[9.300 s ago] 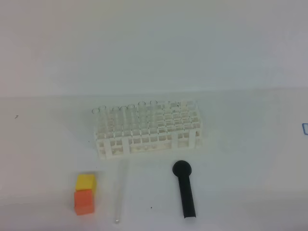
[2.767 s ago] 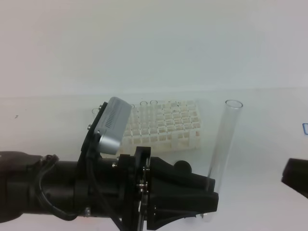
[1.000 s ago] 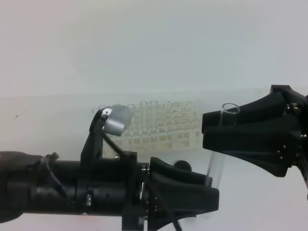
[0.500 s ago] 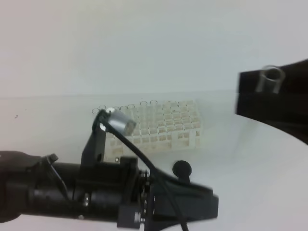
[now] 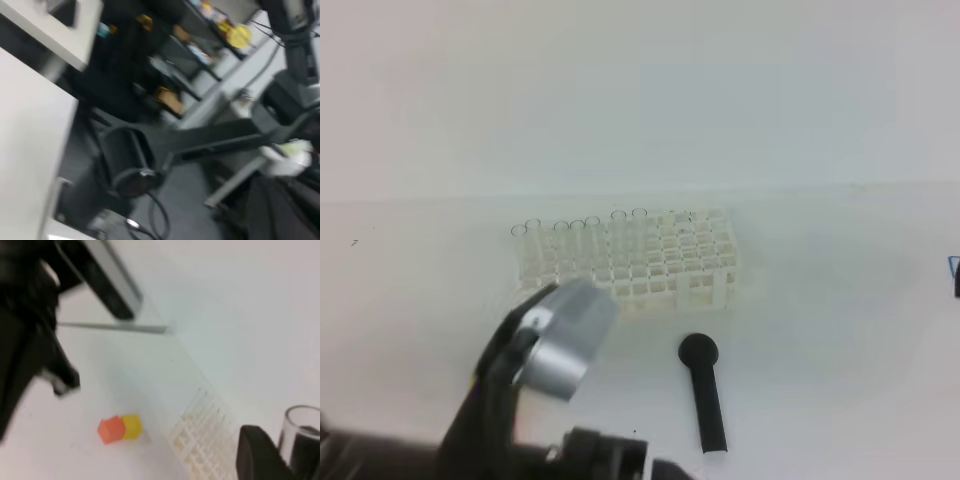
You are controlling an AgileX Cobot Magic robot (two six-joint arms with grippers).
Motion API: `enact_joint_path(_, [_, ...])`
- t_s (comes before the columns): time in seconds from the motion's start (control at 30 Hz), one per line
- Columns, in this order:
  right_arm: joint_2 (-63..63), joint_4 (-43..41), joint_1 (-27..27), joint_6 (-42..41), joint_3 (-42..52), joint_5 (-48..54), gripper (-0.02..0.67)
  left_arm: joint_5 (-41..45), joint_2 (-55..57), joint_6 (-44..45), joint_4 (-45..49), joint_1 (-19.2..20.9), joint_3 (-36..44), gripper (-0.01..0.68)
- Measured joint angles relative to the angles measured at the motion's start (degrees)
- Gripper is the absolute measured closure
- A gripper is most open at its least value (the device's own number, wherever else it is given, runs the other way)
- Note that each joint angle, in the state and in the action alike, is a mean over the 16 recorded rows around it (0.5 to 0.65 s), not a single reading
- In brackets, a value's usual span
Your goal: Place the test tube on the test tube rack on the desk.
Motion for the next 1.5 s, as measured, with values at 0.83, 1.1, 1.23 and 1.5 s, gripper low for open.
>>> enact_joint_path(0.83, [-0.4,-3.1,0.0,5.4,0.0,2.8,0.526,-20.7,-4.9,-10.5,51.0,20.1,-0.2,0.673])
enact_joint_path(1.1, [-0.4,-2.3,0.0,6.1,0.0,3.4,0.526,-11.2,-4.8,7.4,31.9,43.9,-0.1,0.673])
enact_joint_path(1.23, [-0.4,-2.0,0.0,6.2,0.0,3.6,0.526,-8.3,-4.8,13.0,22.7,52.5,1.2,0.673])
enact_joint_path(1.5, [-0.4,-1.8,0.0,6.3,0.0,4.8,0.526,-7.2,-4.8,21.2,6.3,62.0,9.6,0.673])
